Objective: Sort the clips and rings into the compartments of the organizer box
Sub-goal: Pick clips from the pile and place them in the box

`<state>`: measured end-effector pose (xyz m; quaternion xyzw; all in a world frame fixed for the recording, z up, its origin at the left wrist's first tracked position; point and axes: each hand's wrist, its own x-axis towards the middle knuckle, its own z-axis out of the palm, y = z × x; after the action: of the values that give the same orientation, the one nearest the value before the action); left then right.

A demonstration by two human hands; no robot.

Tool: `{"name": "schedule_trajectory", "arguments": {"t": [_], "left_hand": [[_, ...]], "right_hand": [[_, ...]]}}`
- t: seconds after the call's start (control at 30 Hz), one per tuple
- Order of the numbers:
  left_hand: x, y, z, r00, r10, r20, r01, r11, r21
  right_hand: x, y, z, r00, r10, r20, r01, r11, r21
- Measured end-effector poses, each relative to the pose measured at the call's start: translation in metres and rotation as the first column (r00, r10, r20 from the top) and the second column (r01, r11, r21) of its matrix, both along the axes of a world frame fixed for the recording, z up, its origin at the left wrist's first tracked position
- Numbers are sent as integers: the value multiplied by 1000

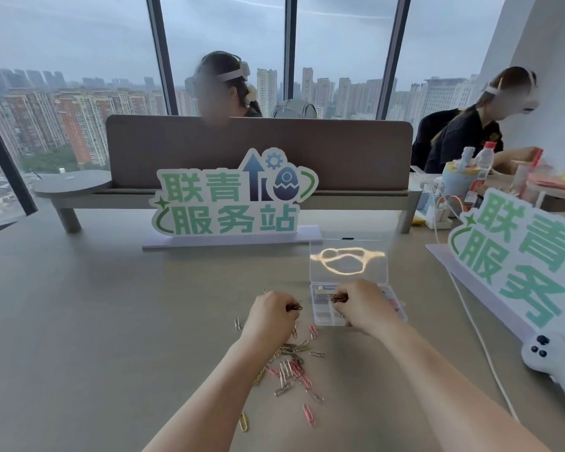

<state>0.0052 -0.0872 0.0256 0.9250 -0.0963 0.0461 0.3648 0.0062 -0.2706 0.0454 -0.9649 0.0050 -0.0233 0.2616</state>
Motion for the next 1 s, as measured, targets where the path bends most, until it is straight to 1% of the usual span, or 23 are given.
{"name": "schedule_trajectory", "arguments": {"t": [0.13,0.27,0.5,0.77,0.9,1.0], "left_hand": [[11,-15,5,999,-41,-22,41,999,14],[21,-26,6,999,-51,-16,51,999,6],[37,-43,10,999,-45,-3,44,999,-28],[46,-59,5,999,-39,-3,39,998,-54],[48,-64,0,999,-41,-3,41,999,-36],[48,-66,-3,999,-44,3,44,999,-30]], "right_hand": [[5,-7,5,998,-16,-59,12,997,-78],[14,-7,2,999,3,-55,-6,998,-55],[17,-5,-7,999,25,-37,-29,992,-122],[13,-3,-9,1000,5,-18,-7,995,-99],[15,-6,-10,999,5,-43,-8,997,-71],[18,-9,-11,998,9,-57,-13,997,-81]]}}
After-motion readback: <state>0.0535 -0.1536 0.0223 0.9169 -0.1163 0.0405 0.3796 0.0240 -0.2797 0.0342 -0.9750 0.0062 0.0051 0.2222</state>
